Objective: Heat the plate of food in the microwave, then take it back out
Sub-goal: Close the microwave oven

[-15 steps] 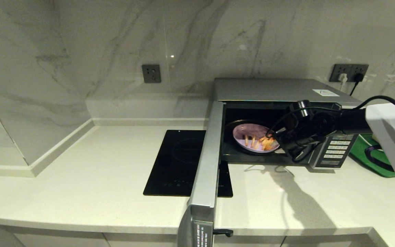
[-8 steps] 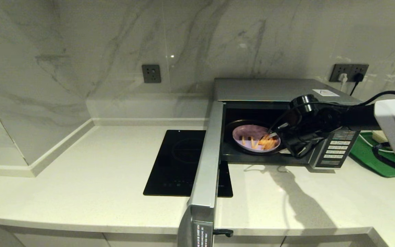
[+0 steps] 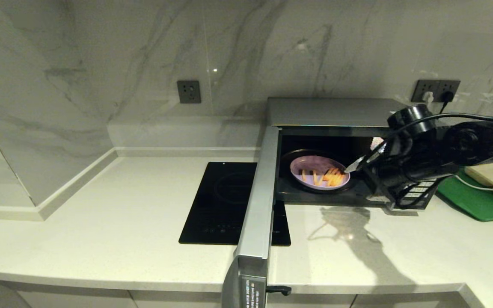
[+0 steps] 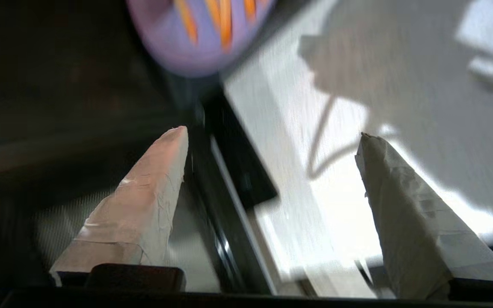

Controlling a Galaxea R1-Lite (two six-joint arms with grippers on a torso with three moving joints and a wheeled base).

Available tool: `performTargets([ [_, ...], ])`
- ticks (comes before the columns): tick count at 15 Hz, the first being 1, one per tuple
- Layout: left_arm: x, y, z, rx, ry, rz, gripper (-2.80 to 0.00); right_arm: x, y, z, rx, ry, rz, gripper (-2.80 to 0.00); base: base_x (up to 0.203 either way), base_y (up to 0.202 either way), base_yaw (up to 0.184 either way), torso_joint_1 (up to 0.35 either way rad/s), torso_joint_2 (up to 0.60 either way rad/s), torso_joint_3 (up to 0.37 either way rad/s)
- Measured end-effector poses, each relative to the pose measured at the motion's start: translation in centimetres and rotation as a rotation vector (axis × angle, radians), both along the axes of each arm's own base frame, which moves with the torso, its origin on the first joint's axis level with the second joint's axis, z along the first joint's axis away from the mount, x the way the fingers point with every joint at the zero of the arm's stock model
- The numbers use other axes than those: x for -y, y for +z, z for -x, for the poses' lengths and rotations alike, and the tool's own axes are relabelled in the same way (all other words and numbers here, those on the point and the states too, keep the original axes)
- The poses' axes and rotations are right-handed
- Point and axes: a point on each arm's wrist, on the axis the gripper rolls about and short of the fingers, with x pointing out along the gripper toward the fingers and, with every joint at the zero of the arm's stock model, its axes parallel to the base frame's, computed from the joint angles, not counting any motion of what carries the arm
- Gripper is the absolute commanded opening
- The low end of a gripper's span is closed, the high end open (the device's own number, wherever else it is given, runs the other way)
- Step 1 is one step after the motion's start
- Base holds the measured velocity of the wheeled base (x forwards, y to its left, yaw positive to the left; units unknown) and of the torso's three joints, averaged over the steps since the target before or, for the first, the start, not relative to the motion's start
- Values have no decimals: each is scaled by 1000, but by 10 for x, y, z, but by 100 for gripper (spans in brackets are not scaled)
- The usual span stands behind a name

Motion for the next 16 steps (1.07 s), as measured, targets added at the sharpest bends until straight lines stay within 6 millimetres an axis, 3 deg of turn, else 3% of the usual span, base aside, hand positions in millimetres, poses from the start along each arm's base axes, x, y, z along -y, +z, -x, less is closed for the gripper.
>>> performTargets([
  [7, 0, 0, 0, 0, 0, 0, -280, 18, 59, 149, -44, 103, 25, -280, 0, 0, 0, 0, 0, 0],
  [13, 0, 0, 0, 0, 0, 0, -280, 33, 153, 227, 32, 236, 133, -280, 0, 0, 0, 0, 0, 0],
  [16, 0, 0, 0, 0, -1, 1, -280, 38, 177, 253, -3, 317, 263, -280, 0, 0, 0, 0, 0, 0],
])
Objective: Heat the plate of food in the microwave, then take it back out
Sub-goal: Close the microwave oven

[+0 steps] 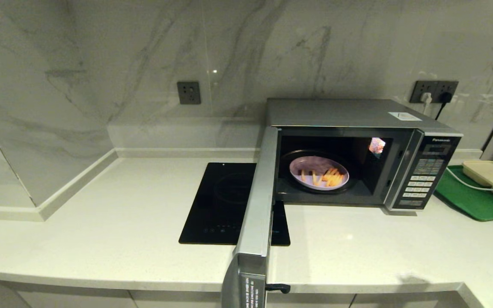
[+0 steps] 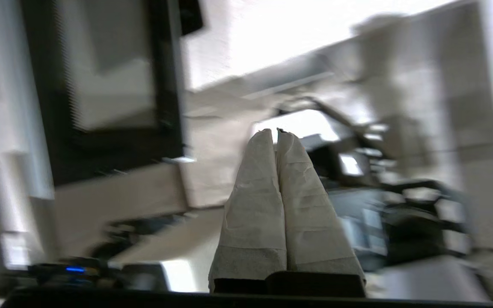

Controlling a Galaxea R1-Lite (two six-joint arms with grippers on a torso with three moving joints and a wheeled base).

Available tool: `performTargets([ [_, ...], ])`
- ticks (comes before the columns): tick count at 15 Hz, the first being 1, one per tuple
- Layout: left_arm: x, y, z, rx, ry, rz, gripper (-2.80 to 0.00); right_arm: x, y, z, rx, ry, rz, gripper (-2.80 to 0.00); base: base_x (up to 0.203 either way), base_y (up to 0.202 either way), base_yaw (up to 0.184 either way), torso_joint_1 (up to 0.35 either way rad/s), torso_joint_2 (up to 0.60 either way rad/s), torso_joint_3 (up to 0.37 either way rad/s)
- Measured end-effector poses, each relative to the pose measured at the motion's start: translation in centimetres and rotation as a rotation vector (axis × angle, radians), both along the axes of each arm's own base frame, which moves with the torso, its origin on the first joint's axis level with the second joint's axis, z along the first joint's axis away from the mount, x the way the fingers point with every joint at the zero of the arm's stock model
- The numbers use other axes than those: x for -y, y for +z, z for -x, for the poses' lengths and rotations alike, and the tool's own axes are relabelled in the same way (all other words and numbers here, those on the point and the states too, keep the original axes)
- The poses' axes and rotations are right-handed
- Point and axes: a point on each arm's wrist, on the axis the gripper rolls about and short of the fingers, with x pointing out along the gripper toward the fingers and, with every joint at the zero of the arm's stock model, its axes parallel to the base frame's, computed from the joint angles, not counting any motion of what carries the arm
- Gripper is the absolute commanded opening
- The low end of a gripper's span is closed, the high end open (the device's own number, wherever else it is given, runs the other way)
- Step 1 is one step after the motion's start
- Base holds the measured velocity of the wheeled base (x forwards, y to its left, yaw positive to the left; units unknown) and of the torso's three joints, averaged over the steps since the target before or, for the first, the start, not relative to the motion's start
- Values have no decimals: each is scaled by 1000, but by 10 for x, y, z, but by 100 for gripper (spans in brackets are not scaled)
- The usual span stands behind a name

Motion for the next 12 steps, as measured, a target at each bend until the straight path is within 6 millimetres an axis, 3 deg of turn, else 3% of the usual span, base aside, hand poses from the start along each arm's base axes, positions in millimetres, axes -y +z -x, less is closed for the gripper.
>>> performTargets([
  [5, 0, 0, 0, 0, 0, 0, -280, -26, 8, 0, 28, 169, 215, -280, 0, 0, 0, 0, 0, 0],
  [12, 0, 0, 0, 0, 0, 0, -280, -55, 9, -13, 116, 373, 283, -280, 0, 0, 0, 0, 0, 0],
])
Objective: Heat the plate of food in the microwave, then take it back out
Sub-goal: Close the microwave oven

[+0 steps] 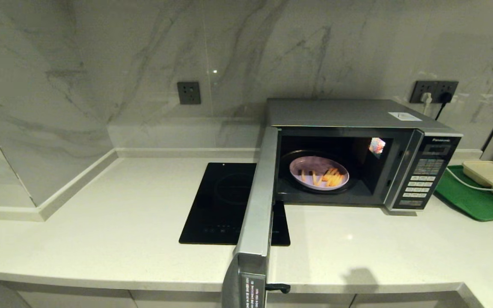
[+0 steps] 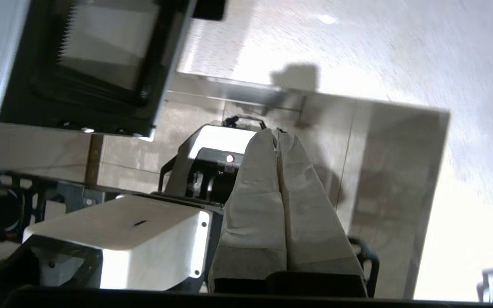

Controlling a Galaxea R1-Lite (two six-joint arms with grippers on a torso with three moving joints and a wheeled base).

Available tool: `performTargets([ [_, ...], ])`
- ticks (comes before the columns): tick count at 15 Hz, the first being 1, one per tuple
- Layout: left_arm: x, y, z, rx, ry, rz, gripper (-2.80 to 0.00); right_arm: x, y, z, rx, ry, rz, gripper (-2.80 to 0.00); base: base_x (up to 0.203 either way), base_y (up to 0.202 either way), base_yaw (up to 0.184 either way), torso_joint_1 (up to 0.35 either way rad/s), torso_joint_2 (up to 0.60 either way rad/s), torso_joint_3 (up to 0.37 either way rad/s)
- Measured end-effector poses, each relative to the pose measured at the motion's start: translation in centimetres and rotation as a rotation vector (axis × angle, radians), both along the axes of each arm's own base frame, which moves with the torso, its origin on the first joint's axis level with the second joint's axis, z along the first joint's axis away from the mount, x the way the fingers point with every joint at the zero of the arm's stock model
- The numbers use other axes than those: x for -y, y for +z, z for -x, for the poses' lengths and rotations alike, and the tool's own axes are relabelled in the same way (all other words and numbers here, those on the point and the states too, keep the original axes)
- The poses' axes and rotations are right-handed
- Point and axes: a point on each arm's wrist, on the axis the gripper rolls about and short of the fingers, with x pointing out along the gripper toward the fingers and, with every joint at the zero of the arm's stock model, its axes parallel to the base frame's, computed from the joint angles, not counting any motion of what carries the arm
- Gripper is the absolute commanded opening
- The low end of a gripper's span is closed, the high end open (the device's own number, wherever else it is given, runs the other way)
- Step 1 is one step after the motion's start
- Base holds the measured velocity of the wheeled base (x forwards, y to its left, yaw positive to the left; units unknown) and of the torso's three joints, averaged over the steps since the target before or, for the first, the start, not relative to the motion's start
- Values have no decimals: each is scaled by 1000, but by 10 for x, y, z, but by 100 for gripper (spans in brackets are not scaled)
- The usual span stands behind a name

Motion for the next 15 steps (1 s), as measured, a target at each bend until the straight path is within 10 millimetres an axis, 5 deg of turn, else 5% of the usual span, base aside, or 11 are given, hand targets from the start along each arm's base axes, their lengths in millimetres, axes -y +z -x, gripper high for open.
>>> performTargets([
  [4, 0, 0, 0, 0, 0, 0, -280, -36, -7, -16, 12, 171, 21, -280, 0, 0, 0, 0, 0, 0],
  [10, 0, 0, 0, 0, 0, 0, -280, -124, -35, -45, 17, 471, 2, -280, 0, 0, 0, 0, 0, 0],
  [15, 0, 0, 0, 0, 1, 0, -280, -160, -48, -71, 55, 565, -105, -280, 0, 0, 0, 0, 0, 0],
])
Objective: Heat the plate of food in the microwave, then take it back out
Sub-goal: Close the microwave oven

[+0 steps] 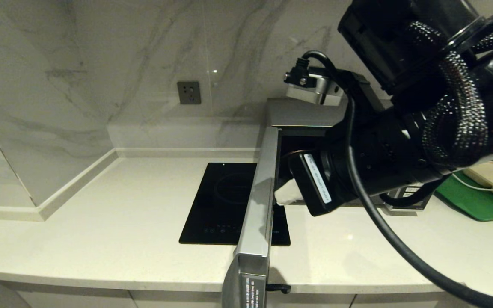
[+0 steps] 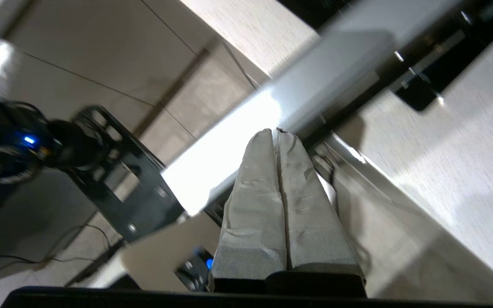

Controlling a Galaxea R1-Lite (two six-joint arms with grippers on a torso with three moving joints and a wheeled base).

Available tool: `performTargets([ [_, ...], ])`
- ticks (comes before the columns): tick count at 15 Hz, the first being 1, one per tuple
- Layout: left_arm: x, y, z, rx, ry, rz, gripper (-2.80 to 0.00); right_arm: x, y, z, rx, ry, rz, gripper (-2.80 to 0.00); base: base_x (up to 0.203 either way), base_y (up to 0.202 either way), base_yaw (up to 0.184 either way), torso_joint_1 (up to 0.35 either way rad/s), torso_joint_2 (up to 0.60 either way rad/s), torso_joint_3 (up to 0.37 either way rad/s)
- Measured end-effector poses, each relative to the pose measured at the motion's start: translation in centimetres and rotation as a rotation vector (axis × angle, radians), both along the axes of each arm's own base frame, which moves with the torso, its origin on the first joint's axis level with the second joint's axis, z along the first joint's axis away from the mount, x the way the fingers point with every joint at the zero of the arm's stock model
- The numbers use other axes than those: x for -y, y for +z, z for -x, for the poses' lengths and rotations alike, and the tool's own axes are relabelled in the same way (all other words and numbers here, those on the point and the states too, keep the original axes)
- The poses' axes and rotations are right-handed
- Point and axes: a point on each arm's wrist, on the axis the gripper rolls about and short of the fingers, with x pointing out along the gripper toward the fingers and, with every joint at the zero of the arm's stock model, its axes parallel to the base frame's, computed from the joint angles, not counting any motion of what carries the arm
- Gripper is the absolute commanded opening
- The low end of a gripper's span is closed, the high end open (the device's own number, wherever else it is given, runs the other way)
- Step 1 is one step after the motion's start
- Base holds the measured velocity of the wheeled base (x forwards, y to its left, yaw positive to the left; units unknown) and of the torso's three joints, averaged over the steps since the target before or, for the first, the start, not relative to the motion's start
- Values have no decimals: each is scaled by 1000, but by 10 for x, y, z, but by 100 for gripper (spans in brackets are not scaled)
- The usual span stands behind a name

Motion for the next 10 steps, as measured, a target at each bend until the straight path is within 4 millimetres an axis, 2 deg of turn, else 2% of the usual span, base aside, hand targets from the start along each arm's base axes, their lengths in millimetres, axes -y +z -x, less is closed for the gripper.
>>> performTargets([
  [5, 0, 0, 0, 0, -1, 0, -280, -6, 1, -16, -5, 52, -111, -280, 0, 0, 0, 0, 0, 0],
  [10, 0, 0, 0, 0, -1, 0, -280, -17, -12, -31, -15, 50, -114, -280, 0, 0, 0, 0, 0, 0],
])
